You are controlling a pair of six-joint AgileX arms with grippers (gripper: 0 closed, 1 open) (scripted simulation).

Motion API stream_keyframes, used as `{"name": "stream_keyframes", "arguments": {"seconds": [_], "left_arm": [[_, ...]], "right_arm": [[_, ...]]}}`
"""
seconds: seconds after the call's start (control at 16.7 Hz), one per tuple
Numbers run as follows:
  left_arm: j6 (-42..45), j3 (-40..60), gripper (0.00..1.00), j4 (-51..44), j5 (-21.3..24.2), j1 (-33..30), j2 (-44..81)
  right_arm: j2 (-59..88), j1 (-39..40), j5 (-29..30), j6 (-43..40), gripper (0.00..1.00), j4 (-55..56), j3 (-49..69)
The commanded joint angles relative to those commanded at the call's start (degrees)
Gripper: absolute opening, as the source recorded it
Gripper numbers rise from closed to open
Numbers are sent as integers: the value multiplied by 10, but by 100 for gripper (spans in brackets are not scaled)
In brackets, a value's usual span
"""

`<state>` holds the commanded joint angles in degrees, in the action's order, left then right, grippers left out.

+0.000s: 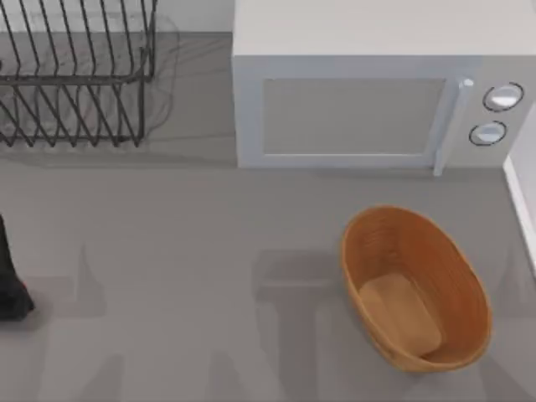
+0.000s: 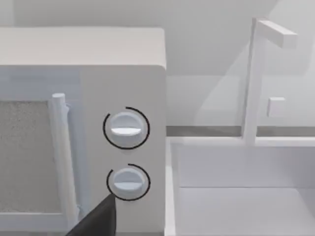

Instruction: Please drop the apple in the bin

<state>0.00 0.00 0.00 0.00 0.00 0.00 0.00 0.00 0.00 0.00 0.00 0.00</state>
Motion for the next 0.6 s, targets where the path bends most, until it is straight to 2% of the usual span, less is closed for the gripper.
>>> {"name": "stream_keyframes", "arguments": {"seconds": [0.3, 0.6], "left_arm": [[12, 37, 100, -33, 2, 6, 36], [51, 170, 100, -148, 8, 21, 213]], "right_arm": [[0, 0, 0, 0, 100, 0, 0], [0, 0, 0, 0, 100, 0, 0]]}}
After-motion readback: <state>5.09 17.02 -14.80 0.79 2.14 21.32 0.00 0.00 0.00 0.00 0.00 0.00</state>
